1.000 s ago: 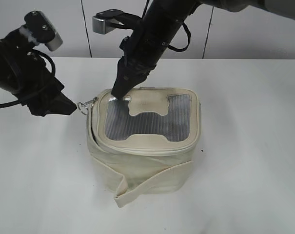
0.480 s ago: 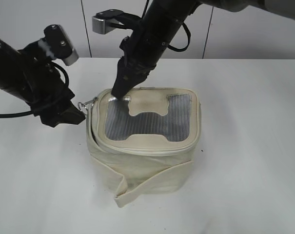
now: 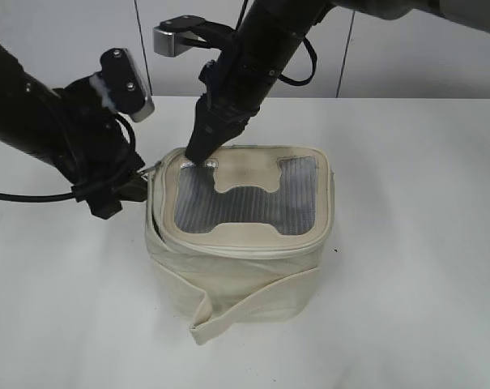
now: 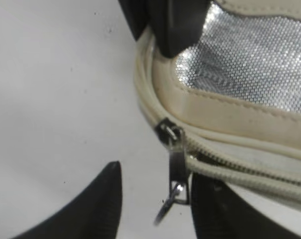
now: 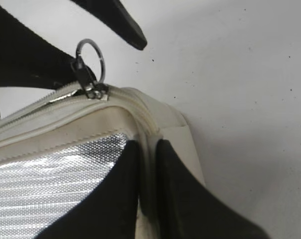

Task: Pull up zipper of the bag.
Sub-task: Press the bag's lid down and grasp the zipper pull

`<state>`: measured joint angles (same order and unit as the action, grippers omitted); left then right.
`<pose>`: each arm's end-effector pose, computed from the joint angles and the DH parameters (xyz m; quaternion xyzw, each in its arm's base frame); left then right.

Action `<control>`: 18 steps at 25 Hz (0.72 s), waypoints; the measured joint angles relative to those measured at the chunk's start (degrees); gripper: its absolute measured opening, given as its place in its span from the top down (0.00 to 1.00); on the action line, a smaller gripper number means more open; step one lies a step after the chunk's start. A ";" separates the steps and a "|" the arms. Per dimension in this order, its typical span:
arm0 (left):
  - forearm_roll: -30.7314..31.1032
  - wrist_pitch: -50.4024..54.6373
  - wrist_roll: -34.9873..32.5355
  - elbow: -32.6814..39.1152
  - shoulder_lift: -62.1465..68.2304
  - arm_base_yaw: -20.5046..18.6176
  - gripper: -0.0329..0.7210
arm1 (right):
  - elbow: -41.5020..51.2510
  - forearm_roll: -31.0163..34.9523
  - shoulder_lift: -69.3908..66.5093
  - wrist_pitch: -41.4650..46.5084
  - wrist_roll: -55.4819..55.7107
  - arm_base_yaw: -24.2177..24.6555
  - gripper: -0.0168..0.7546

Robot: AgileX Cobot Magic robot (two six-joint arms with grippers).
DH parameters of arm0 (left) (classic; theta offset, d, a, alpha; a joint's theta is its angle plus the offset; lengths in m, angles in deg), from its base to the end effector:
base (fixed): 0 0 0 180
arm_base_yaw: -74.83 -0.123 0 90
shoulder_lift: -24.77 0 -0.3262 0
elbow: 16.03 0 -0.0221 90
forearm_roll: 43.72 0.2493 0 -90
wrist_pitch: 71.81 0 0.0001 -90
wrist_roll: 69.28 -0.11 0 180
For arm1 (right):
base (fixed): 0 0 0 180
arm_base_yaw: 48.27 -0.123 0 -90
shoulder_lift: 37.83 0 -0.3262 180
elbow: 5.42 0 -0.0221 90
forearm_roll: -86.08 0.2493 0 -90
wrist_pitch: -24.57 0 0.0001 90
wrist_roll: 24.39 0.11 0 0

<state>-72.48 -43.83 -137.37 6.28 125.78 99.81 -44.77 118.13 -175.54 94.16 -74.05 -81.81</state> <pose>0.2968 -0.1657 0.2335 0.5548 0.7788 -0.0673 0.2847 0.4001 0.3309 0.2361 -0.5833 0.7603 0.2506 0.1374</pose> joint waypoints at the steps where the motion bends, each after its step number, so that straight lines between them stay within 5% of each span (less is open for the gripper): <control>1: 0.15 0.06 0.00 0.00 0.28 0.00 0.53 | 0.00 0.00 0.00 0.00 0.00 0.00 0.88; 4: 0.45 0.87 0.00 0.00 0.47 0.05 0.84 | 0.00 0.00 0.00 0.00 0.00 0.00 0.88; 6: 0.45 2.20 0.00 -0.01 0.47 0.11 0.94 | 0.00 0.00 0.00 0.00 0.00 0.00 0.88; 18: 2.84 9.68 6.68 -0.17 -1.97 0.11 0.96 | 0.00 -2.21 0.11 0.05 2.67 -0.11 0.88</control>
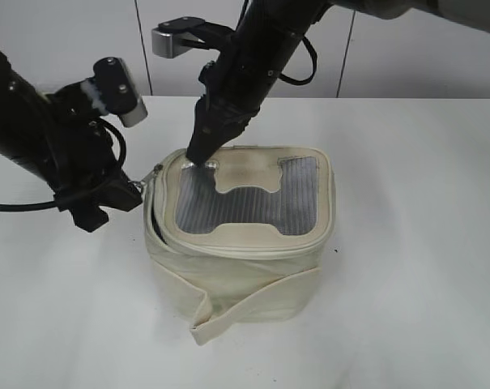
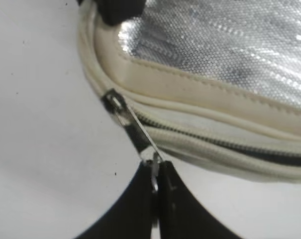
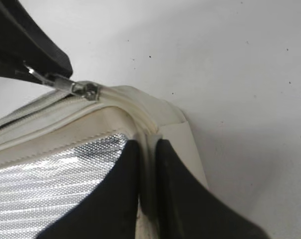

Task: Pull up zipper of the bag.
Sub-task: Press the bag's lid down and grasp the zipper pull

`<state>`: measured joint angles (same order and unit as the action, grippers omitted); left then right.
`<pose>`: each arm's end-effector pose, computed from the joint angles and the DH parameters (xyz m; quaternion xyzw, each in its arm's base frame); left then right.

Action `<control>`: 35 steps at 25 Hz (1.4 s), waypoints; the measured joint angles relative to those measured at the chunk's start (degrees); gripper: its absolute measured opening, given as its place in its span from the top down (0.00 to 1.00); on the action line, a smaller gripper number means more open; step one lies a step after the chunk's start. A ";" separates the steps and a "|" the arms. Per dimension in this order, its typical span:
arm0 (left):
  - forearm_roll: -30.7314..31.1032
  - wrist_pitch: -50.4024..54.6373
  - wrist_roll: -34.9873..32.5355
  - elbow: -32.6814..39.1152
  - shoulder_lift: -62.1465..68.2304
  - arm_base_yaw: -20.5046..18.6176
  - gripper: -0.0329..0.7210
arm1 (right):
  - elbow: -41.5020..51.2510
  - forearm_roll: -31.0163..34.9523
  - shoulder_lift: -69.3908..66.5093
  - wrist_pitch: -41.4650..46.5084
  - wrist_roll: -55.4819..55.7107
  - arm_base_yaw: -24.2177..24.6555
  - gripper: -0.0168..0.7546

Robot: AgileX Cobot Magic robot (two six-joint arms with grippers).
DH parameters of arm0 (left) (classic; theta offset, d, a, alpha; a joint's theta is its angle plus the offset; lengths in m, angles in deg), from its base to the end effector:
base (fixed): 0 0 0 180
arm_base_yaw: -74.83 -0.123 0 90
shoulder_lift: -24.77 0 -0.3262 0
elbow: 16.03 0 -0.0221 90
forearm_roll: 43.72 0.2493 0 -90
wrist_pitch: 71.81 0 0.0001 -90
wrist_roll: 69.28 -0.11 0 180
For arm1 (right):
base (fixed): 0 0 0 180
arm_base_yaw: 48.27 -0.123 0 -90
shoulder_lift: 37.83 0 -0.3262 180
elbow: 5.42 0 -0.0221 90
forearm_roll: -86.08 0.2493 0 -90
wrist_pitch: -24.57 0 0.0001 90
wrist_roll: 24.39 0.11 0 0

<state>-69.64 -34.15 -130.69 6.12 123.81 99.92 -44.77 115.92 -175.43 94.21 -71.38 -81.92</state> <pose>0.2765 -0.1619 0.2381 0.5476 0.8001 -0.1032 0.2221 0.4009 0.3285 0.2350 -0.5732 0.7738 0.2360 0.1302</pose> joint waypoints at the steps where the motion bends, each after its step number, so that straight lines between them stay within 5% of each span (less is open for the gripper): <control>1: 0.39 0.69 0.75 0.00 -0.58 0.00 0.96 | 0.00 0.00 0.00 0.00 0.15 0.00 0.88; 16: 0.82 10.99 13.61 -0.05 -1.29 0.00 0.96 | 0.00 -0.07 0.06 0.12 1.97 -0.06 0.88; 35: -5.13 23.04 19.10 -0.05 -3.61 0.00 0.96 | 0.00 -0.28 0.06 0.12 3.02 -0.06 0.88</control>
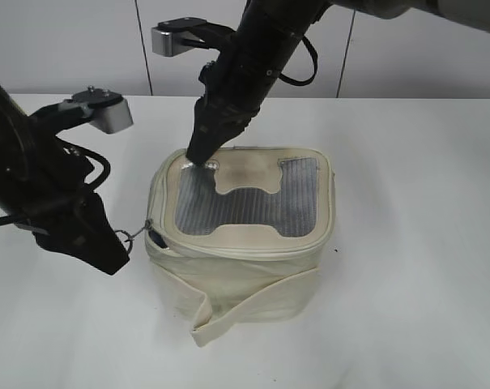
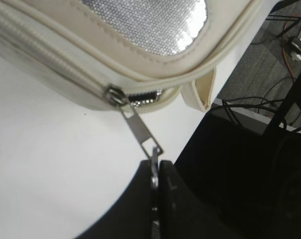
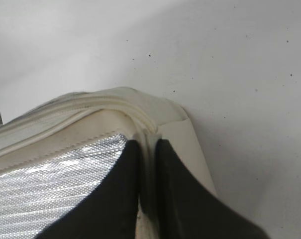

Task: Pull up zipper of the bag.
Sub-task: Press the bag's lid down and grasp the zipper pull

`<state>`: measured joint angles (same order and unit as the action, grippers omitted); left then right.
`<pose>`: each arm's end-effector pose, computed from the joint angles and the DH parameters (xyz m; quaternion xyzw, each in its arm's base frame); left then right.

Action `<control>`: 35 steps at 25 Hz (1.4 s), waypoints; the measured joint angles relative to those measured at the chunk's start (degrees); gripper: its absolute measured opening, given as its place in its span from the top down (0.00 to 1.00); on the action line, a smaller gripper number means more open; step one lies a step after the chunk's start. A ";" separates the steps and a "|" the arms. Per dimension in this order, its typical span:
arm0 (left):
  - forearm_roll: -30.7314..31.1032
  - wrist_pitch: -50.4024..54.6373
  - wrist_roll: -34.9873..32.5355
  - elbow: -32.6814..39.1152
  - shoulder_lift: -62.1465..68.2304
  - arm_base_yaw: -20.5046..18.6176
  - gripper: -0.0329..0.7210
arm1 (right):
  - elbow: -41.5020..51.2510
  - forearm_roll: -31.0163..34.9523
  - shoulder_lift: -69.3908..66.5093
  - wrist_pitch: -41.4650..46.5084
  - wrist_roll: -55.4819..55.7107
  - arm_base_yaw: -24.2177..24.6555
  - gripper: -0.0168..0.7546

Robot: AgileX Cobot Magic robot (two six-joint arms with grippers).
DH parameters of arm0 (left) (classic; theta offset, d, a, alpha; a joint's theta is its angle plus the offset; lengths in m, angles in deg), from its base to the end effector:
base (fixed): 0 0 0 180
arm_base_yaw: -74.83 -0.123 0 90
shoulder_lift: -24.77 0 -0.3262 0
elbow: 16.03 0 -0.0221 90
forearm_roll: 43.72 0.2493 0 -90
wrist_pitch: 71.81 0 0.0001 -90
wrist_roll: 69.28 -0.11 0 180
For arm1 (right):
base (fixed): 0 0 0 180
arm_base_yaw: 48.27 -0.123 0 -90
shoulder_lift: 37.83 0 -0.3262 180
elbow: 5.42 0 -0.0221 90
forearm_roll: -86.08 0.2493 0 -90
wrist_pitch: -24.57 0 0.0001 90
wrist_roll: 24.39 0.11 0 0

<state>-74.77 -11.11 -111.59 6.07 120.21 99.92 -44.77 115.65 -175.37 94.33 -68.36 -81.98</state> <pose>0.2252 -0.1601 0.2543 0.4286 0.8722 -0.2305 0.0499 0.4004 0.3284 0.2353 -0.5542 0.7883 0.2373 0.1232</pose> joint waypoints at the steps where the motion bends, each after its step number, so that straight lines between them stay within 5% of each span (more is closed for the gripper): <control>1: -0.22 0.41 0.42 0.00 -0.57 0.00 0.96 | 0.00 0.00 0.00 0.00 0.00 0.00 0.88; 11: -0.93 -0.69 8.05 1.05 -3.08 1.95 0.96 | 0.00 -0.06 0.10 0.00 0.06 0.00 0.88; 24: 9.28 -12.11 40.12 2.83 -3.14 22.06 0.96 | 0.00 -0.18 0.10 0.00 0.30 0.00 0.88; 30: 10.85 -19.42 44.54 2.81 -3.14 29.08 0.96 | 0.00 0.10 0.10 0.06 0.48 -0.05 0.88; 35: 11.29 -21.81 45.60 1.48 -2.77 30.21 0.96 | 0.05 0.15 0.10 0.10 0.60 -0.23 0.89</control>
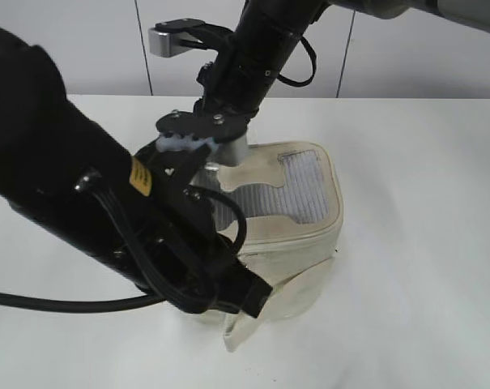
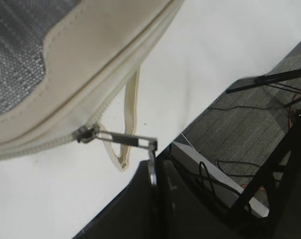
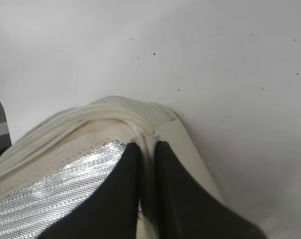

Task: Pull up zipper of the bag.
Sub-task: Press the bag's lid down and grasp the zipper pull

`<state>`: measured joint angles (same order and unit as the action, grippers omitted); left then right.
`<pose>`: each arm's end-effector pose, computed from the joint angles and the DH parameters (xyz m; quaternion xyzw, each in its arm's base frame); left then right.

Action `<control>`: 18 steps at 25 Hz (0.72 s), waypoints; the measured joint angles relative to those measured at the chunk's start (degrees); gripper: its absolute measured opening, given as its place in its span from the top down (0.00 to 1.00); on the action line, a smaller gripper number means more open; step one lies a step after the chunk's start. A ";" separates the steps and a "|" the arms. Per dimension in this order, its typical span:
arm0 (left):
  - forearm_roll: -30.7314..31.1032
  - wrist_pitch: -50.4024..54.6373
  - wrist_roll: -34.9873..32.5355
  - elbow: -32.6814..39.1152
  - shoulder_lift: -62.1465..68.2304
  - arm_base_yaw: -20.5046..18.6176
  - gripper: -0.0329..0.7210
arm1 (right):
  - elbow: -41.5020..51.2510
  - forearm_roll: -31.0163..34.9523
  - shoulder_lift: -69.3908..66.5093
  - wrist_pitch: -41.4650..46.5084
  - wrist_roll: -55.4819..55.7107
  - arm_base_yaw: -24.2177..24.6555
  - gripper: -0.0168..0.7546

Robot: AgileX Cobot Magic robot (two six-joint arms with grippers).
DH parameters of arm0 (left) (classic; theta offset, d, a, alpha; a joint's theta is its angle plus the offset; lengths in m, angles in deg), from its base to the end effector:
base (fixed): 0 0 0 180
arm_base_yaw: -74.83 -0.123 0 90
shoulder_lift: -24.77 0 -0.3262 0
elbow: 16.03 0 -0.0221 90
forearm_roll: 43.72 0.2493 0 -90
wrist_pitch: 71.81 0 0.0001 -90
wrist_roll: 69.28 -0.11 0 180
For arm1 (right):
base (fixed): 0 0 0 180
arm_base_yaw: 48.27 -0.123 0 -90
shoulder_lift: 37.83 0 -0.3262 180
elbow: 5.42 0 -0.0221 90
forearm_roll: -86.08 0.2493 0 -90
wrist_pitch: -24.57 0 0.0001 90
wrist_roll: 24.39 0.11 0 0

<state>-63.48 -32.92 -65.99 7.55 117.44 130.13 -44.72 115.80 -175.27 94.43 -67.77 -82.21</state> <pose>0.1496 -0.2571 0.2622 0.3254 0.9117 -0.2206 0.1194 0.3986 0.3300 0.2360 -0.5516 0.7898 0.2395 0.1212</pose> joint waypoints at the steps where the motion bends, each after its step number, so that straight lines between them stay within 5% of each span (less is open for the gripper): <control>1: -0.16 -0.38 0.05 -0.28 0.00 0.05 0.96 | 0.00 0.06 0.00 0.00 0.00 0.00 0.89; 18: 2.88 -1.40 7.07 -3.99 1.07 2.59 0.96 | 0.00 0.37 0.00 0.00 0.10 0.00 0.89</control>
<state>-60.59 -34.32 -58.92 3.56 118.51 132.72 -44.72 116.17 -175.27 94.43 -67.66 -82.21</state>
